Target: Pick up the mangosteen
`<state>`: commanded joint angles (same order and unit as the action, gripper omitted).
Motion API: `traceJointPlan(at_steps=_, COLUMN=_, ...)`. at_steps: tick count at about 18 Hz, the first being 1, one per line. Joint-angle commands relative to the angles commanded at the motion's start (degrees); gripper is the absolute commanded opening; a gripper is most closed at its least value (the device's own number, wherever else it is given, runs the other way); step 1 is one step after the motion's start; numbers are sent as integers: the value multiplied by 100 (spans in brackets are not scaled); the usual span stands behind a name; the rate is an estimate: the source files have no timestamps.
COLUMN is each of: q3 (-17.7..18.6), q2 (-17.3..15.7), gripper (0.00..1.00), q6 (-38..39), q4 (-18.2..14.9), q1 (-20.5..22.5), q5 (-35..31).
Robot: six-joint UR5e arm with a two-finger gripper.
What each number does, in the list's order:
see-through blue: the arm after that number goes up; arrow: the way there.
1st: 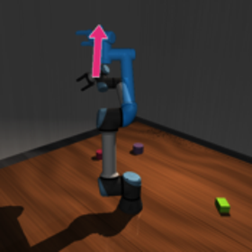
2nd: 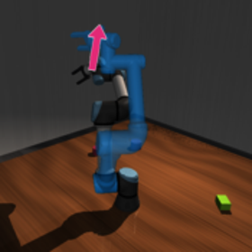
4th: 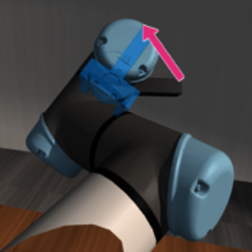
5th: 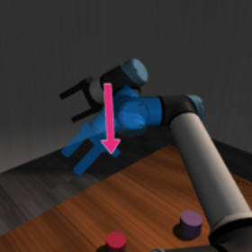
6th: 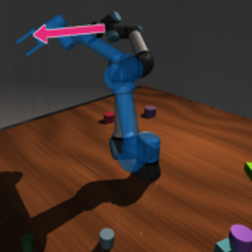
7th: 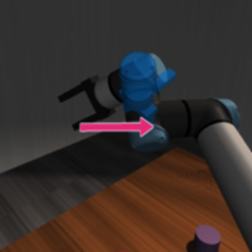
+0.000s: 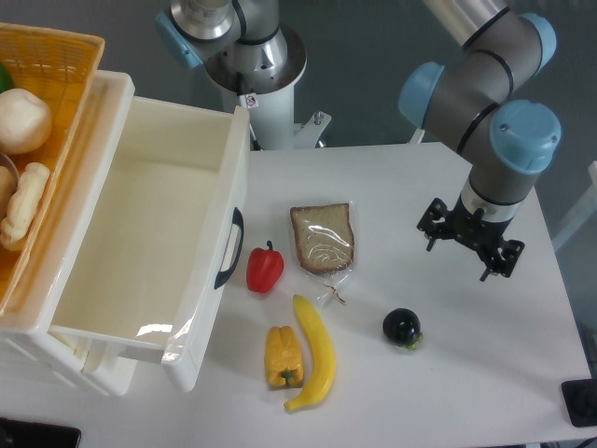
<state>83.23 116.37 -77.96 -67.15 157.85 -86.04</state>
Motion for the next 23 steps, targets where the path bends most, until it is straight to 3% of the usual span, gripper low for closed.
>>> traceJointPlan(at_steps=11, q3=87, q2=-9, gripper=100, q6=9, q4=9, q1=-17, q5=44)
traceJointPlan(at_steps=14, q3=342, q2=35, gripper=100, q6=70, q4=280, q1=-105, q5=70)
traceJointPlan(at_steps=19, q3=413, q2=123, gripper=100, q6=702, q4=396, q1=-237, q5=131)
traceJointPlan(at_steps=23, q3=387, q2=404, gripper=100, q6=1090, q4=483, q1=-412, q5=229)
